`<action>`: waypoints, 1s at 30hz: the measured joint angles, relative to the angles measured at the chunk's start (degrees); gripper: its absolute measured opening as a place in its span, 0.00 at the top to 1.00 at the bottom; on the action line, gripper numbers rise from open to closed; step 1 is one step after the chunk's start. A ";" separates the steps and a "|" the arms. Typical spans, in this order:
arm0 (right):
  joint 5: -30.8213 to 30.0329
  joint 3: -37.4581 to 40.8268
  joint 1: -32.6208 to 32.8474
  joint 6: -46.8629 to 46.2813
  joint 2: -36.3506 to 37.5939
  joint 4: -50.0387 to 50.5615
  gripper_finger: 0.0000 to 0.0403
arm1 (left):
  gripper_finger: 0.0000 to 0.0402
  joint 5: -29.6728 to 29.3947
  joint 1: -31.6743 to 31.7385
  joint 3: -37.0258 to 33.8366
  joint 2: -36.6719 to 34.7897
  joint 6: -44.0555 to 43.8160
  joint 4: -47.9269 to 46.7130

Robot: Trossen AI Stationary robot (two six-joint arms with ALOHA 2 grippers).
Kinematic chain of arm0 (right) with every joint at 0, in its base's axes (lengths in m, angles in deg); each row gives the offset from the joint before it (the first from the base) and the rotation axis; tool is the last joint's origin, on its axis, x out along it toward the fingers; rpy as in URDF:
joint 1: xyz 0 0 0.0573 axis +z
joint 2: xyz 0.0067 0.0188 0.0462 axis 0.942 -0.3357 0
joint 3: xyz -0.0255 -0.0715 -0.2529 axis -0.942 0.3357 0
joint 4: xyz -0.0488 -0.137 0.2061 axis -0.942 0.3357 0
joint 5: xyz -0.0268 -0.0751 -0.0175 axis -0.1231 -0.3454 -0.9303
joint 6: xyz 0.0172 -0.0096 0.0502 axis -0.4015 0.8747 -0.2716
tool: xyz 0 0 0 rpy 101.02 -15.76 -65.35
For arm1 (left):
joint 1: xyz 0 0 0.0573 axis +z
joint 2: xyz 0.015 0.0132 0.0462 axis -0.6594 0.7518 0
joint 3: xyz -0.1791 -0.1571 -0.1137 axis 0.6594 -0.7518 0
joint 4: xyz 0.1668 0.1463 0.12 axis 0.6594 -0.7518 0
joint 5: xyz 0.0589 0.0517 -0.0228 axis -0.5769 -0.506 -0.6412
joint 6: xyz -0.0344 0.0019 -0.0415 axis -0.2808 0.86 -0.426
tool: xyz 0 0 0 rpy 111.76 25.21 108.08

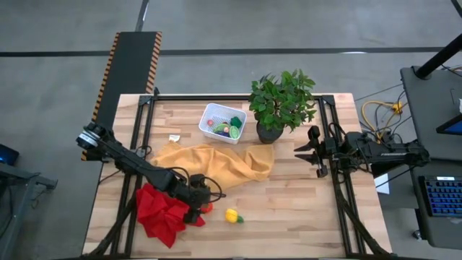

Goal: Pick and placing Produce into tupperware
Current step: Put the red tomato into the white bin

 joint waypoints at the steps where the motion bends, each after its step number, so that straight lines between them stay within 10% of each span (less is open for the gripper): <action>1: 0.00 0.00 0.01 0.00 0.00 0.00 0.80 | 0.29 0.00 0.00 0.00 -0.02 0.02 0.02; 30: -1.44 0.00 0.01 0.02 0.00 1.37 0.79 | 0.29 -0.06 -0.16 1.81 7.21 0.06 -0.04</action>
